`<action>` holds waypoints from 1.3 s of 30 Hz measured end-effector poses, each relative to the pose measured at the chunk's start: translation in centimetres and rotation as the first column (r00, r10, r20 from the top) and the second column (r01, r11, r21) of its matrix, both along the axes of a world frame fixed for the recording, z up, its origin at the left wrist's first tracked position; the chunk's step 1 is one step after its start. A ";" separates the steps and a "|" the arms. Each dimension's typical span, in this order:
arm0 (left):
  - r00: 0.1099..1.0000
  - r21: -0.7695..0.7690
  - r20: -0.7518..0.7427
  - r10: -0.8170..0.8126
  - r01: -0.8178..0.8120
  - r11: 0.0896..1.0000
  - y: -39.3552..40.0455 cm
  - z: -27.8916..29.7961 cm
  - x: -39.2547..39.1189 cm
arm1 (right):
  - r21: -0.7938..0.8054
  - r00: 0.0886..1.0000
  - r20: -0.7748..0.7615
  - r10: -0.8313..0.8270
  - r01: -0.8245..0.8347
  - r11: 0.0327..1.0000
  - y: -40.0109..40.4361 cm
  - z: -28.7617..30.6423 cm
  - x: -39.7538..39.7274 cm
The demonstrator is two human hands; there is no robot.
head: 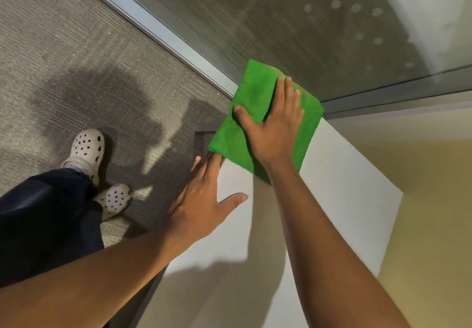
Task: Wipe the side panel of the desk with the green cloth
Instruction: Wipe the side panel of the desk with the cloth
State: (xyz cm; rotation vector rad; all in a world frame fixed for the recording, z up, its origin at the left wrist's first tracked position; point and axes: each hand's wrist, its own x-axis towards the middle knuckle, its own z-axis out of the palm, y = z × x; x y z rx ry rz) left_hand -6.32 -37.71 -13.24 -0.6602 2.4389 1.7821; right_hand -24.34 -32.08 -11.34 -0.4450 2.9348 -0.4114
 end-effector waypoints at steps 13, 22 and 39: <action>0.998 -0.020 0.042 0.036 -0.035 0.999 0.6 -0.5 -0.2 | 0.207 0.805 -0.058 0.590 -0.568 0.796 -1.6 -0.6 -6.6; 0.996 -0.013 0.088 -0.003 0.004 1.000 0.3 -0.5 0.2 | 0.152 0.998 -0.038 0.045 -0.039 0.988 2.0 -0.2 -9.4; 0.991 -0.019 0.131 -0.001 0.003 1.000 0.8 -0.2 0.0 | 0.218 0.996 -0.026 0.080 -0.073 0.973 0.7 -0.7 1.3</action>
